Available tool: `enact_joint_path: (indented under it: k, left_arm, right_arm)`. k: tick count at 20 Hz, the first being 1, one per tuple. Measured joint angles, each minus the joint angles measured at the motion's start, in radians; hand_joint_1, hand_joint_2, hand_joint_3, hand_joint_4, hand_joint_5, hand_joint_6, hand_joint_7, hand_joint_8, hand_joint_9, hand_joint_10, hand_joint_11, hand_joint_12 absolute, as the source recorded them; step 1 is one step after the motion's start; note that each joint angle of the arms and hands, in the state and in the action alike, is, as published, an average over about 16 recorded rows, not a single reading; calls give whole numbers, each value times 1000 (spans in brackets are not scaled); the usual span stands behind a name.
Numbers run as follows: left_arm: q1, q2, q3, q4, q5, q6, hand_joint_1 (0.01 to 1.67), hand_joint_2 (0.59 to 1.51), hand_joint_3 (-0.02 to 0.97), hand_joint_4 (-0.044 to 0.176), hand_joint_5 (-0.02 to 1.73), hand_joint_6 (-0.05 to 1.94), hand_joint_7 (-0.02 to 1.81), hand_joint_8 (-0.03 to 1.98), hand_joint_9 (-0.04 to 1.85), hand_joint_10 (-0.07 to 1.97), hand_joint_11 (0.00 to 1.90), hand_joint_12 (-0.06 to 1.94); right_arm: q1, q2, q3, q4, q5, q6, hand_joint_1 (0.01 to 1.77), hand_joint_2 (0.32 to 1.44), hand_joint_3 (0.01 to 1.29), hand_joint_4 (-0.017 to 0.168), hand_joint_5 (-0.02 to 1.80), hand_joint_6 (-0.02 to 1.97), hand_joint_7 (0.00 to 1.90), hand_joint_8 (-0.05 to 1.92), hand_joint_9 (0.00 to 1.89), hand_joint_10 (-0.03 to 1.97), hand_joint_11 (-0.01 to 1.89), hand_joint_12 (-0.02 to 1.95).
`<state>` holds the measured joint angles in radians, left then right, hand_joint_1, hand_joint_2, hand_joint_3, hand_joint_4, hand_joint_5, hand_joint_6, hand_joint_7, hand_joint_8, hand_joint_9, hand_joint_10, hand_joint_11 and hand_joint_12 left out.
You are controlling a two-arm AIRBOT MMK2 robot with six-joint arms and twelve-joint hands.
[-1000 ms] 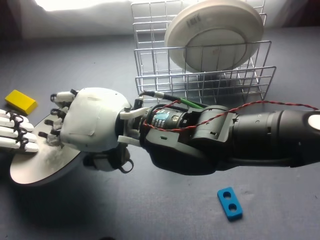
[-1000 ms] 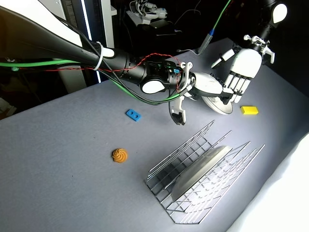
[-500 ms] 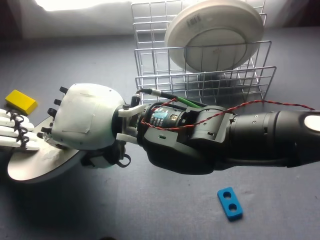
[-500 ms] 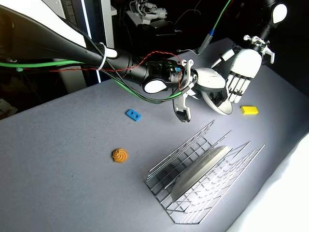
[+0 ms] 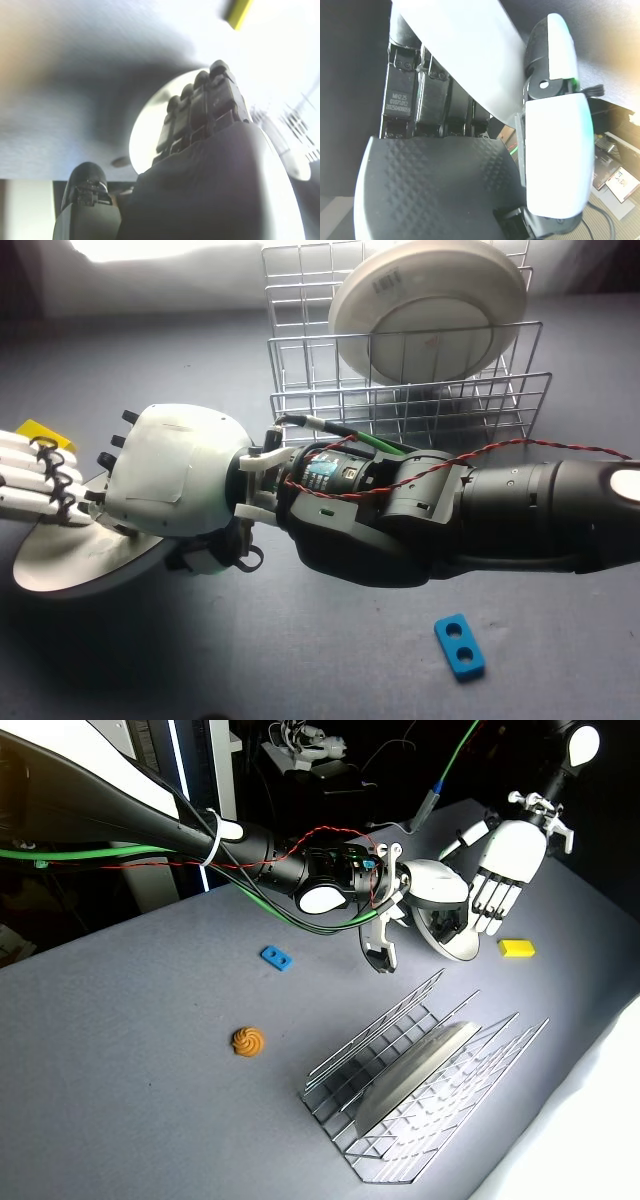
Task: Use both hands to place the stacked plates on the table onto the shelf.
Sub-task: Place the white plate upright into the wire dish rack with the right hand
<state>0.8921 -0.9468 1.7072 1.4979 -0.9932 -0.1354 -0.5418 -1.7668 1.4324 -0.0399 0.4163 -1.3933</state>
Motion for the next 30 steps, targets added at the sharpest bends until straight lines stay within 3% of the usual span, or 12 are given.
enact_joint_path:
  k: [8,17,24,30]
  left_arm:
    - [-107,18,6,20,-21,-33,17,1091,21,4,15,17,20,-14,22,12,16,-15]
    - [-250,42,14,75,-44,-85,17,1090,21,1,19,17,16,-13,22,12,15,-15]
    - [-325,51,21,117,-60,-117,18,1089,21,1,21,17,16,-12,22,12,15,-14]
    - [-352,54,21,136,-68,-131,17,1089,21,1,21,17,17,-12,22,12,16,-14]
  right_arm:
    - [3,53,-64,4,3,5,1080,994,10,-7,825,692,1052,838,1278,232,925,1132]
    - [29,205,-260,14,-6,9,1134,995,11,-2,925,734,1116,771,1281,237,939,1097]
    - [86,354,-442,43,-30,8,1167,995,12,1,973,842,1120,796,1284,221,939,1073]
    - [163,479,-566,76,-69,37,1190,995,12,3,963,922,1096,846,1239,316,928,1073]
